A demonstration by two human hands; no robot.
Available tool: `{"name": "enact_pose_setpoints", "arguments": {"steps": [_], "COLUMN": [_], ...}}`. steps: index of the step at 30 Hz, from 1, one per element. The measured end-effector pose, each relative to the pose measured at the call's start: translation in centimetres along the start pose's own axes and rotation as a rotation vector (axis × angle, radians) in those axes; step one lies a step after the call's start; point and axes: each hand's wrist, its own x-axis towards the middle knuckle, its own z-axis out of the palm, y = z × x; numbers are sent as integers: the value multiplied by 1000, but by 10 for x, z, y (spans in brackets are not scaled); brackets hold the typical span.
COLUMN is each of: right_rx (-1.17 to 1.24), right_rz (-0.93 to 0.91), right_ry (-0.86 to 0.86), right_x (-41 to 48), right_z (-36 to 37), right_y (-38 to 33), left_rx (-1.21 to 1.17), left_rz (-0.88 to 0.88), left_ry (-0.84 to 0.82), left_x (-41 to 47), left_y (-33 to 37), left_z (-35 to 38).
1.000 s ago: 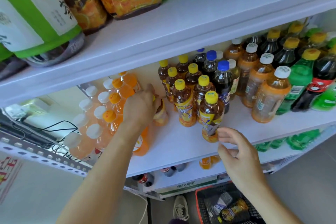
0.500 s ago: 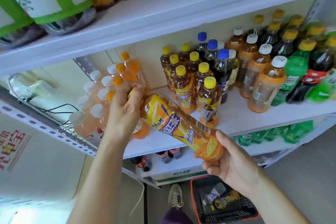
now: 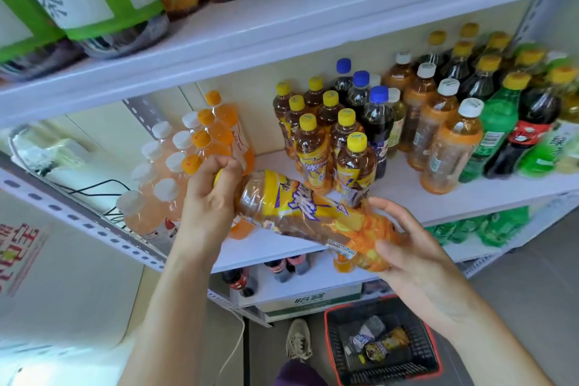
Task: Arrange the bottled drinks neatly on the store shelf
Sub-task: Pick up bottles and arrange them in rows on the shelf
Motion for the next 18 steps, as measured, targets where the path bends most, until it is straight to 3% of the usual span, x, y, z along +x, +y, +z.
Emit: {"name": "enact_pose_setpoints", "arguments": {"steps": [4,6,10,13,18], "right_rx": [47,5,5,-37,-101], "right_rz": [350,412,290,200,89], "right_ry": [-29,-63,11,-5,-16], "right_x": [4,-1,-3,-1,-7], "right_z": [16,20,18,19,15], "right_y": [-9,-4,4,2,6], "left_rx": [-57,-63,-58,-61,154], "left_rz": [103,131,82,2,-191], "left_ry": [-15,-8,2,-77,-114], "left_x": [0,1,2,6,10], "left_y": [6,6,3,5,5], "left_z": [1,2,-1,-6,-9]}}
